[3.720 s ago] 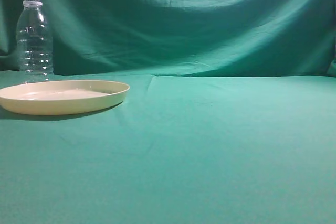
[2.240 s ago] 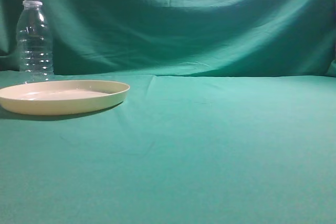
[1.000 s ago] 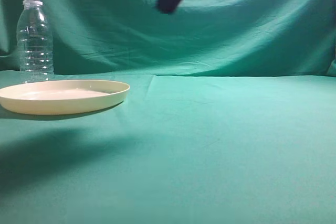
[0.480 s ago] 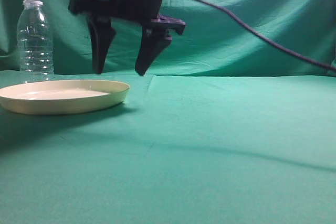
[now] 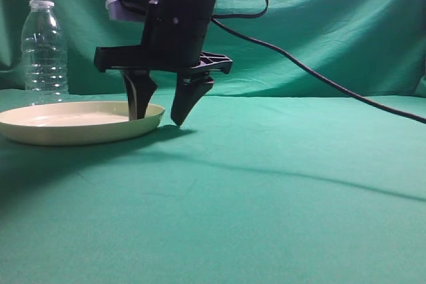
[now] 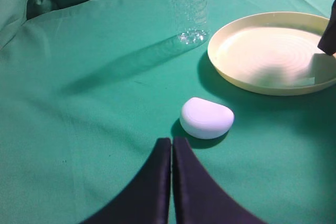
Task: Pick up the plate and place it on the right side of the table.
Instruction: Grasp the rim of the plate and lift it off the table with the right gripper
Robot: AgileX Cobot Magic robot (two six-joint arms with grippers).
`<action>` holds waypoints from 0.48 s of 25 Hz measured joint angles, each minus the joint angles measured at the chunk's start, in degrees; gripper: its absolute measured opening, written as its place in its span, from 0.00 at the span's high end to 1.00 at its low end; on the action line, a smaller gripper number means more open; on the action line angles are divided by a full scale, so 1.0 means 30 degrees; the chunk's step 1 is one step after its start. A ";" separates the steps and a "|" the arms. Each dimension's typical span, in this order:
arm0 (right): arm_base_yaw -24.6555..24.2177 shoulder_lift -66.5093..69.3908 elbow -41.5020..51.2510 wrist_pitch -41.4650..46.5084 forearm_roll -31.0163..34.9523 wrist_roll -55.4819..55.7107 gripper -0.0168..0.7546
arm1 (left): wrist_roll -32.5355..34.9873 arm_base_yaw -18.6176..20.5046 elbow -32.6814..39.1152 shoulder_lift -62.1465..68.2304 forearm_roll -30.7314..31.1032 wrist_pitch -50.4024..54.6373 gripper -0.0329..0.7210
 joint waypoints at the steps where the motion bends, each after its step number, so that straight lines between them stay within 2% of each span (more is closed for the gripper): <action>1: 0.0000 0.0047 0.0000 -0.0143 0.0000 0.0033 0.35 | 0.0000 0.0000 0.0000 0.0000 0.0000 0.0000 0.96; 3: 0.0000 0.0078 -0.0006 -0.0323 -0.0044 0.0033 0.48 | 0.0000 0.0000 0.0000 0.0000 0.0000 0.0000 0.96; 6: 0.0000 0.0078 -0.0040 -0.0532 -0.0125 0.0160 0.78 | 0.0000 0.0000 0.0000 0.0000 0.0000 0.0000 0.96; 7: 0.0000 0.0078 -0.0074 -0.0768 -0.0125 0.0331 0.85 | 0.0000 0.0000 0.0000 0.0000 0.0000 0.0000 0.96; 8: 0.0000 0.0078 -0.0075 -0.0857 -0.0125 0.0506 0.89 | 0.0000 0.0000 0.0000 0.0000 0.0000 0.0000 0.96; 11: 0.0000 0.0078 -0.0406 -0.0528 -0.0730 0.1708 0.88 | 0.0000 0.0000 0.0000 0.0000 0.0000 0.0000 0.96; 12: 0.0000 0.0078 -0.0751 0.0002 -0.1067 0.2131 0.98 | 0.0000 0.0000 0.0000 0.0000 0.0000 0.0000 0.96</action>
